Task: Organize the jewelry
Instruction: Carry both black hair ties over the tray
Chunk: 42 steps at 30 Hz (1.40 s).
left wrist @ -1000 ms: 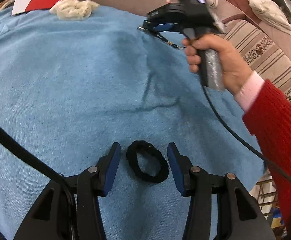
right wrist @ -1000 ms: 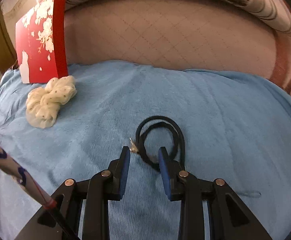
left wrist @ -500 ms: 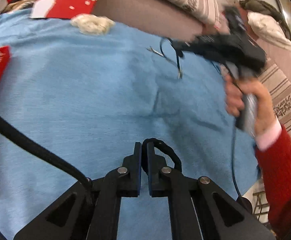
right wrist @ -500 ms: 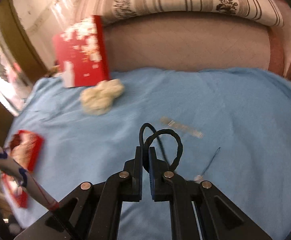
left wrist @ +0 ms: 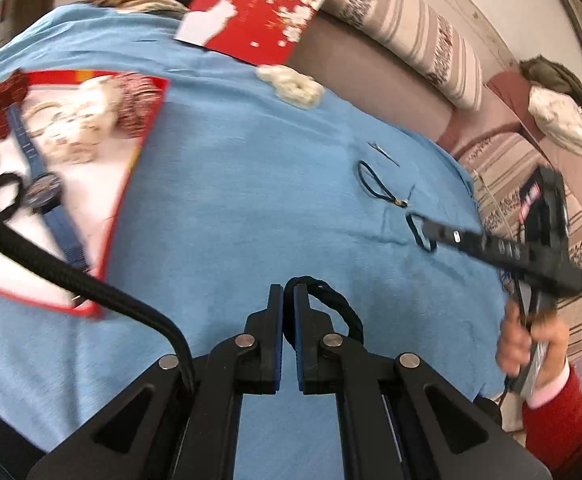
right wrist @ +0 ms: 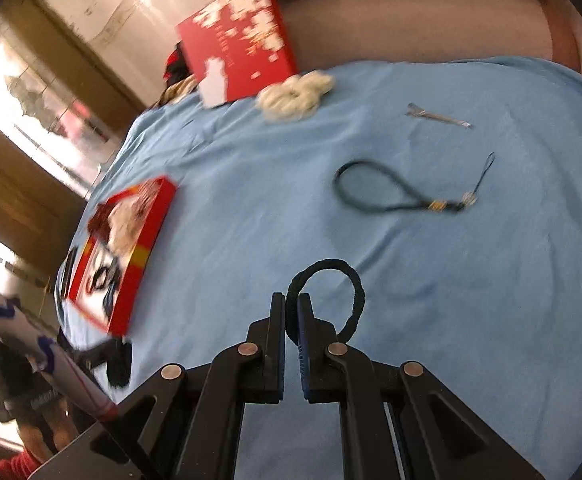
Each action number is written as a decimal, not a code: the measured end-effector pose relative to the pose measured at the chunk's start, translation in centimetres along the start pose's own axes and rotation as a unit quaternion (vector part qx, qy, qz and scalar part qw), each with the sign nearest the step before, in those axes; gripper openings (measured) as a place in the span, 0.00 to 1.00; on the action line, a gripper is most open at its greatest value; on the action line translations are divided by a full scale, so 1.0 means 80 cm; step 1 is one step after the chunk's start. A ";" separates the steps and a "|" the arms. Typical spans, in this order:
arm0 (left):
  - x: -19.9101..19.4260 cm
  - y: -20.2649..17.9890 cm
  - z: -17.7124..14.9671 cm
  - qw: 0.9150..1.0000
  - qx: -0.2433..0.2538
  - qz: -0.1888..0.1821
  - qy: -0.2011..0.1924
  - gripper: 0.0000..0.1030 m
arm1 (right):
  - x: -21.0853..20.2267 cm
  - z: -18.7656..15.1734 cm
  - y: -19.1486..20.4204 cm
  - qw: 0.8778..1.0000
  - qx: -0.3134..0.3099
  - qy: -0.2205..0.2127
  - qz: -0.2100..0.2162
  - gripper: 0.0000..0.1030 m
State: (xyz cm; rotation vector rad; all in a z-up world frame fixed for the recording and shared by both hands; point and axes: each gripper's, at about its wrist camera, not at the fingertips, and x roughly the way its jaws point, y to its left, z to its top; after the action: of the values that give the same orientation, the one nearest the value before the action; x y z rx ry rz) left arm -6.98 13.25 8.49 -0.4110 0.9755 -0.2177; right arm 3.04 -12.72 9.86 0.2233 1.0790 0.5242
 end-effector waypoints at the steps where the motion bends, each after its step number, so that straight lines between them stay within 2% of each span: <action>1: -0.008 0.007 -0.003 1.000 -0.007 0.001 -0.003 0.04 | 0.000 -0.006 0.007 1.000 -0.006 0.000 0.000 0.06; 7: -0.049 0.036 -0.017 0.999 -0.029 0.012 -0.027 0.04 | 0.005 -0.036 0.047 1.000 -0.027 0.004 -0.015 0.06; 11: -0.075 0.065 -0.020 0.997 -0.050 0.025 -0.047 0.04 | 0.012 -0.039 0.080 0.999 -0.040 0.004 -0.005 0.06; 16: -0.104 0.120 -0.016 0.992 -0.087 0.062 -0.071 0.04 | 0.027 -0.030 0.138 0.997 -0.069 0.003 0.019 0.06; 23: -0.140 0.205 0.008 0.979 -0.124 0.123 -0.102 0.04 | 0.067 -0.014 0.234 0.991 -0.126 0.013 0.053 0.06; 29: -0.140 0.261 0.035 0.972 -0.142 0.154 -0.103 0.04 | 0.116 -0.008 0.308 0.982 -0.174 0.032 0.064 0.06; 36: -0.123 0.308 0.058 0.970 -0.151 0.167 -0.089 0.04 | 0.171 -0.021 0.373 0.971 -0.209 0.073 0.093 0.06; 42: -0.112 0.329 0.075 0.969 -0.157 0.171 -0.085 0.04 | 0.209 -0.048 0.398 0.962 -0.234 0.103 0.090 0.06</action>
State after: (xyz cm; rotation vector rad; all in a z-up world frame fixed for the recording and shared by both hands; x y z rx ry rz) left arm -6.98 41.66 6.83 -0.5324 0.8969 0.2840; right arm -3.69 22.78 8.46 -0.1555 1.1086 0.9664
